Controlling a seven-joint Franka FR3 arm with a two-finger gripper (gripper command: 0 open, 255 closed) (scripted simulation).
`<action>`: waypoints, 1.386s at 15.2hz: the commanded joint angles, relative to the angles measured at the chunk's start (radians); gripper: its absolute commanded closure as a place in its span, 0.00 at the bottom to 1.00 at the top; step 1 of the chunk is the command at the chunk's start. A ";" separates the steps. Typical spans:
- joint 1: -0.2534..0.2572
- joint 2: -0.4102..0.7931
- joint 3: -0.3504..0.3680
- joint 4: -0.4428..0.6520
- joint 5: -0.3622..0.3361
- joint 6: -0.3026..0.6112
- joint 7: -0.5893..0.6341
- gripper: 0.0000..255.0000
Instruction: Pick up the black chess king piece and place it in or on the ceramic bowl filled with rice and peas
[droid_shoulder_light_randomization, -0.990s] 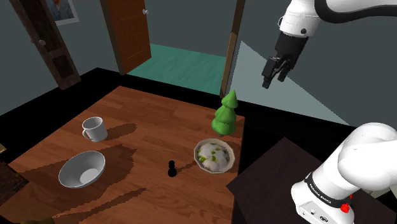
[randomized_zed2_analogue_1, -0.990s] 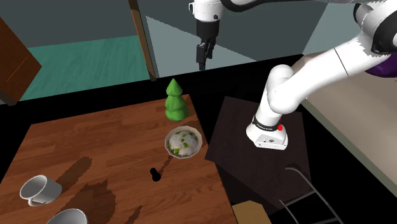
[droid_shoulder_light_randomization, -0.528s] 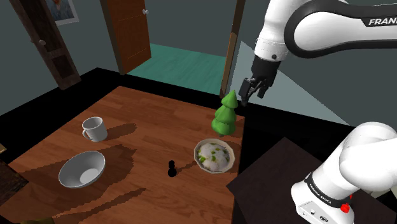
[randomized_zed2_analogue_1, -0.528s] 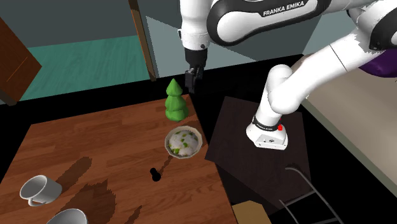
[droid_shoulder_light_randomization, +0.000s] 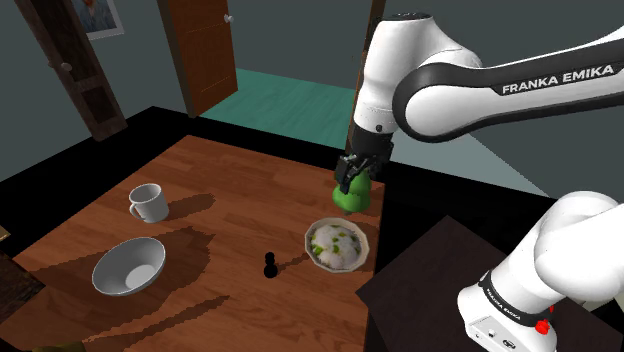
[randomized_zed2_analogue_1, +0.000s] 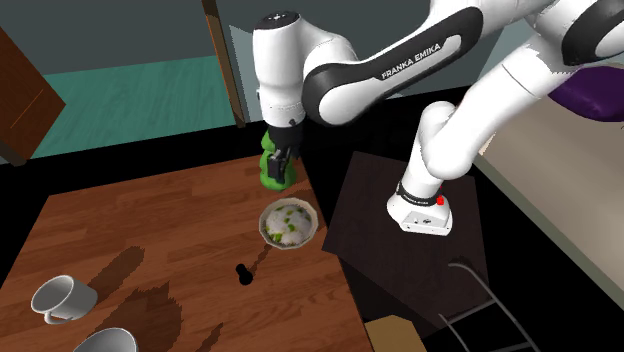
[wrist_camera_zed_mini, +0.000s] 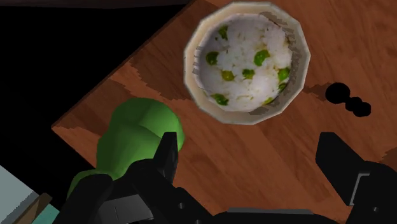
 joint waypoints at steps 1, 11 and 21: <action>0.002 0.063 0.042 0.010 -0.004 0.058 0.044 0.00; -0.012 0.452 0.215 0.152 -0.204 0.286 0.340 0.00; 0.134 0.849 0.172 0.406 -0.530 0.346 0.650 0.00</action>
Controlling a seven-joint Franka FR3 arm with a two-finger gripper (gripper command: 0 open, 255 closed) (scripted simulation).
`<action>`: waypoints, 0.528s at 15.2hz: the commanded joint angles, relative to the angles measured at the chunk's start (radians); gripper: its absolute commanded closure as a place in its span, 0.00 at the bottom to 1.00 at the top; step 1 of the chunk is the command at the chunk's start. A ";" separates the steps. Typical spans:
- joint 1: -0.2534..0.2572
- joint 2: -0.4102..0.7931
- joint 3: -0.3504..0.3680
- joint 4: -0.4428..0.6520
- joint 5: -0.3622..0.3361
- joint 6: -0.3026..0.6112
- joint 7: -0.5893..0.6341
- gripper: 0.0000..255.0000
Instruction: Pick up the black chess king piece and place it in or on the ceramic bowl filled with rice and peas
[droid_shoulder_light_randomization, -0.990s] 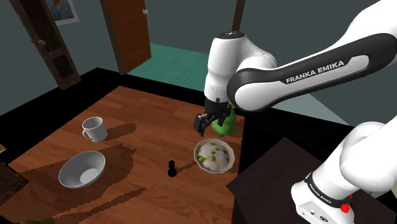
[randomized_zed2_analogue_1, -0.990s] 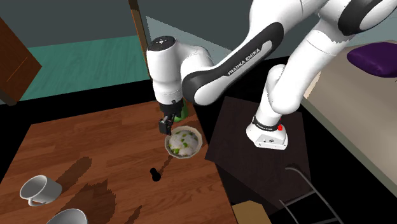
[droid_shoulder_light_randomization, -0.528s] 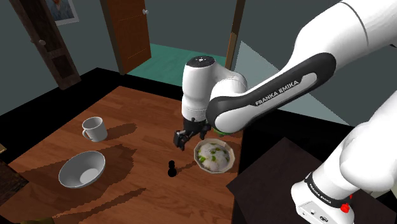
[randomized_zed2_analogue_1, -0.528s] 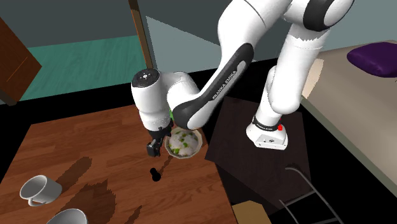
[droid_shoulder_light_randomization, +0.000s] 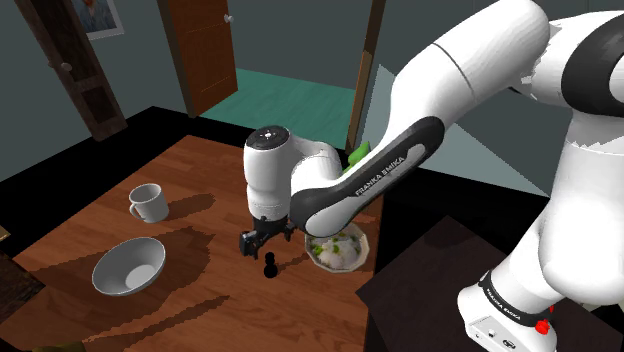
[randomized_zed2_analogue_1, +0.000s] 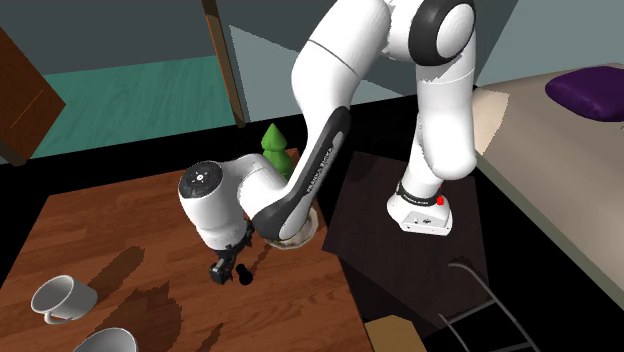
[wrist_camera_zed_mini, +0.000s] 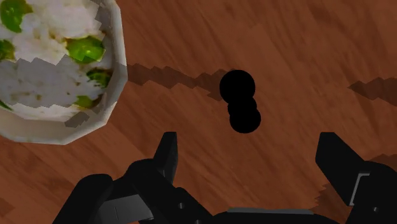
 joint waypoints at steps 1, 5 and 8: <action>0.017 0.032 -0.013 0.016 -0.026 0.011 0.021 0.00; 0.033 0.074 -0.035 0.015 -0.061 0.048 0.045 0.00; 0.044 0.102 -0.051 0.017 -0.084 0.071 0.059 0.00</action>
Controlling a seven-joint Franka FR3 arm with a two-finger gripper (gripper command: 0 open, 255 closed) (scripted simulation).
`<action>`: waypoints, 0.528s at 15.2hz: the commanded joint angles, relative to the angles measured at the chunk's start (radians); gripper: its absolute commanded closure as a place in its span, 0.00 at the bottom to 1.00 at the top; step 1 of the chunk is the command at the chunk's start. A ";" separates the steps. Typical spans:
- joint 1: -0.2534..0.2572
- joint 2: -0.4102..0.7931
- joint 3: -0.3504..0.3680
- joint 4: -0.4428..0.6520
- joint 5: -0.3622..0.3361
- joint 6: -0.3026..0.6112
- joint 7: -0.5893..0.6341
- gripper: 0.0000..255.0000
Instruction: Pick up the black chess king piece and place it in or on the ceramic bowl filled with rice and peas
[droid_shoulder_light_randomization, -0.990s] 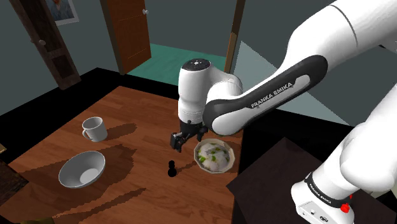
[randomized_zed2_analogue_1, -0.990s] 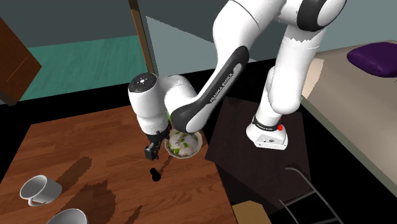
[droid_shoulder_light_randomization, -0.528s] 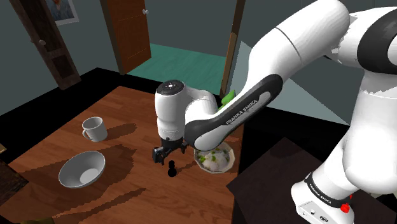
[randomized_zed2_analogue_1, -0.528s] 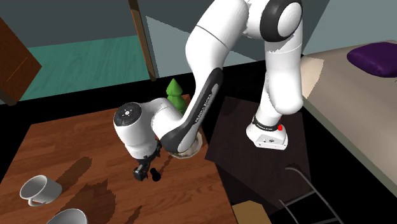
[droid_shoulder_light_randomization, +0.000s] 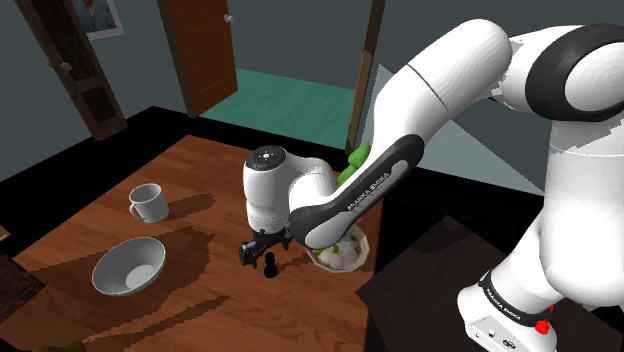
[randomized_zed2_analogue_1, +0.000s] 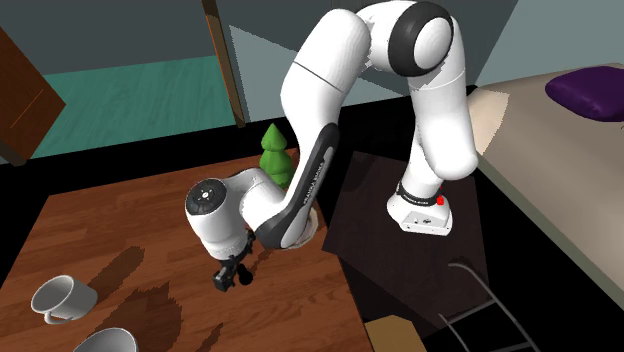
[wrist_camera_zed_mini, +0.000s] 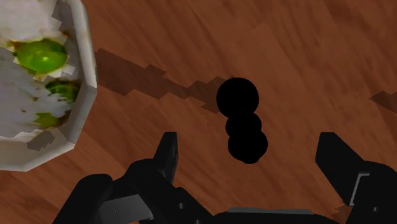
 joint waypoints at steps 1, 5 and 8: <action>0.005 0.008 -0.004 0.003 -0.006 0.005 0.005 0.00; 0.005 0.008 -0.004 0.003 -0.006 0.005 0.005 0.00; 0.005 0.008 -0.004 0.003 -0.006 0.005 0.005 1.00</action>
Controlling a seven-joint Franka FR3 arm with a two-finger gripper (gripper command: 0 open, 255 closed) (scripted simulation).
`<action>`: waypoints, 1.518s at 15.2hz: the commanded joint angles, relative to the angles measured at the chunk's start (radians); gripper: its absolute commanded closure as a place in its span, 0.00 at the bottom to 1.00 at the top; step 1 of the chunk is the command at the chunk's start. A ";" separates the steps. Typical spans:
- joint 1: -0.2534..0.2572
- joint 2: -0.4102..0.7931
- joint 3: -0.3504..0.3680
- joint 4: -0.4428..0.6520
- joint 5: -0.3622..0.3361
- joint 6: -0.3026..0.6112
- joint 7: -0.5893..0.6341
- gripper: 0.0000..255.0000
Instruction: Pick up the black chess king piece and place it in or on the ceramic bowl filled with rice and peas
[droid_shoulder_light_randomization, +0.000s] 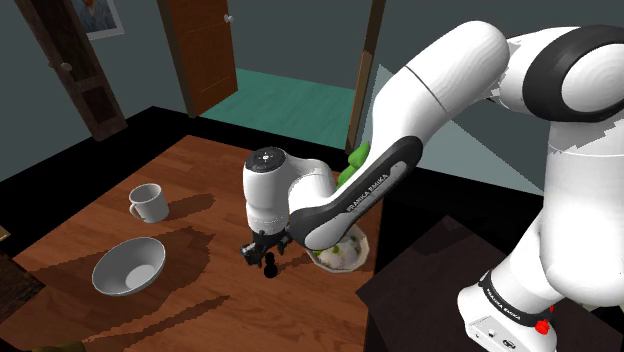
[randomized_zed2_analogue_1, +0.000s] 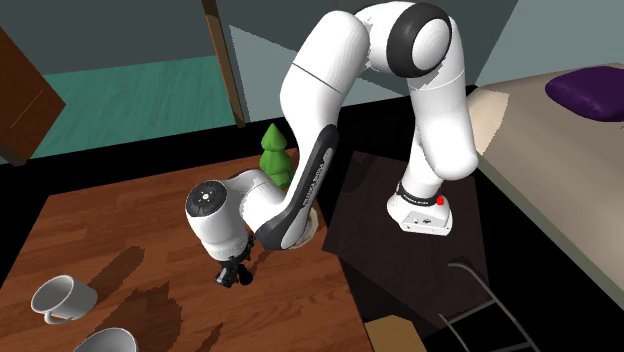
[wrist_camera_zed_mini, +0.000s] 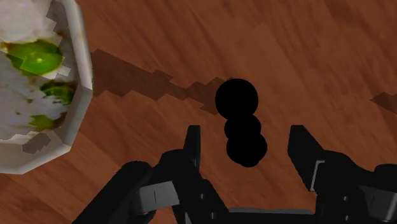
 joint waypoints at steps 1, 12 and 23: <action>0.000 0.000 0.000 0.000 0.000 0.000 0.000 1.00; -0.013 -0.031 0.018 0.000 0.026 -0.027 -0.018 1.00; -0.054 -0.138 0.072 0.018 0.121 -0.135 -0.085 1.00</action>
